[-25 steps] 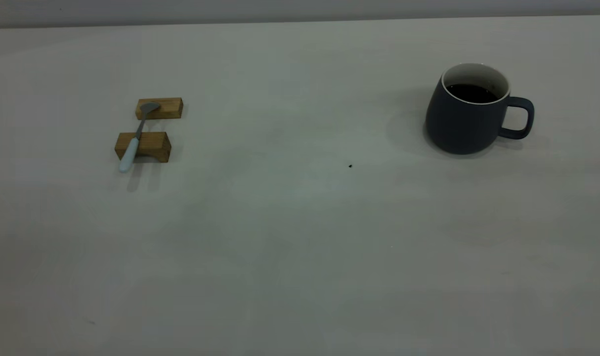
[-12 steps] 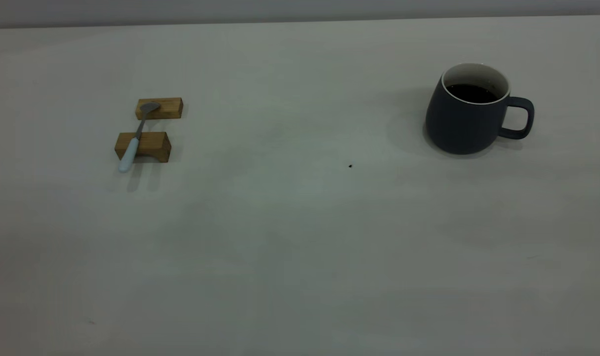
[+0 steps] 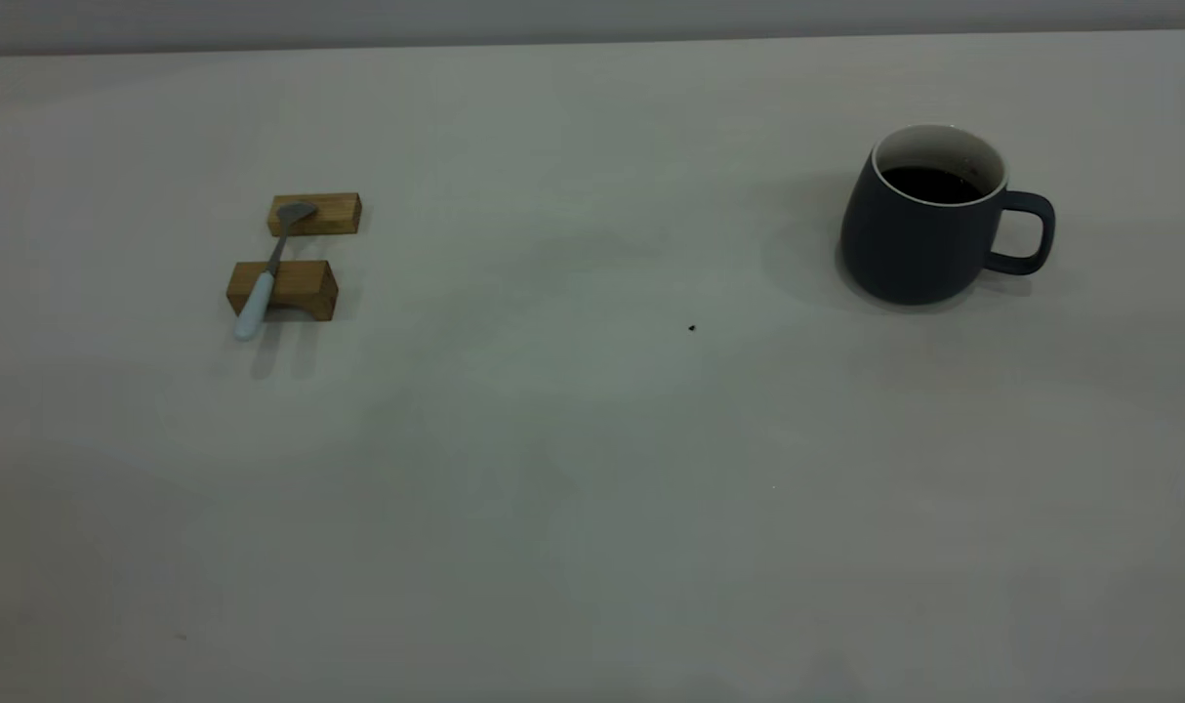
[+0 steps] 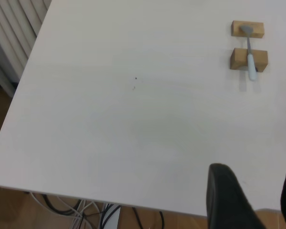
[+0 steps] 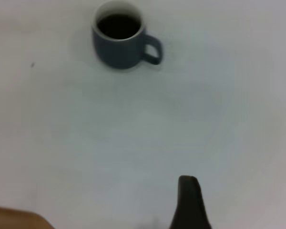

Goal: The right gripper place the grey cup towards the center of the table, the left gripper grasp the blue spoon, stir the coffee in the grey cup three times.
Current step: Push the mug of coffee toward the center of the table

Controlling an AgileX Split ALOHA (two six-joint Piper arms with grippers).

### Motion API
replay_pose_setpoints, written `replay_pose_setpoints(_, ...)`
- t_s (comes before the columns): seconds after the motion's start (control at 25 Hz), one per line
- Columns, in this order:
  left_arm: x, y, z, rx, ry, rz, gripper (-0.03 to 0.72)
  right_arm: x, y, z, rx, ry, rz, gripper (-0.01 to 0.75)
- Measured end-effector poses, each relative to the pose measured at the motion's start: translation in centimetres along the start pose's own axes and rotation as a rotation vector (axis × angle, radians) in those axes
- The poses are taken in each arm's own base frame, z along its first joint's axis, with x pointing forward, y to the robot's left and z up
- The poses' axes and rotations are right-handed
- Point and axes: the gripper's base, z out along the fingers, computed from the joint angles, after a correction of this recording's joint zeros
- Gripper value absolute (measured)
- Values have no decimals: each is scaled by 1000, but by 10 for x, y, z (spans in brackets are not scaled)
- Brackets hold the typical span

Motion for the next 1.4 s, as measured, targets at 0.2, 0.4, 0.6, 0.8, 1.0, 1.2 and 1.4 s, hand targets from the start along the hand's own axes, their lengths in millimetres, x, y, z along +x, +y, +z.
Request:
replay_pose_setpoints(0.2,0,0,0,0,0,0,359,-24,-2,54,-102,74,-193,592)
replay_pose_setpoints(0.4,0,0,0,0,0,0,359,-35,-4,110,-170,92,-298,591)
replay_pose_setpoints(0.6,0,0,0,0,0,0,359,-50,-9,162,-229,132,-392,591)
replay_pose_setpoints(0.8,0,0,0,0,0,0,359,-74,-17,220,-283,155,-570,590)
replay_pose_setpoints(1.0,0,0,0,0,0,0,359,-64,-19,278,-380,214,-803,589)
replay_pose_setpoints(1.2,0,0,0,0,0,0,359,-48,-21,328,-452,225,-927,588)
replay_pose_setpoints(1.4,0,0,0,0,0,0,359,-48,-44,360,-404,197,-862,575)
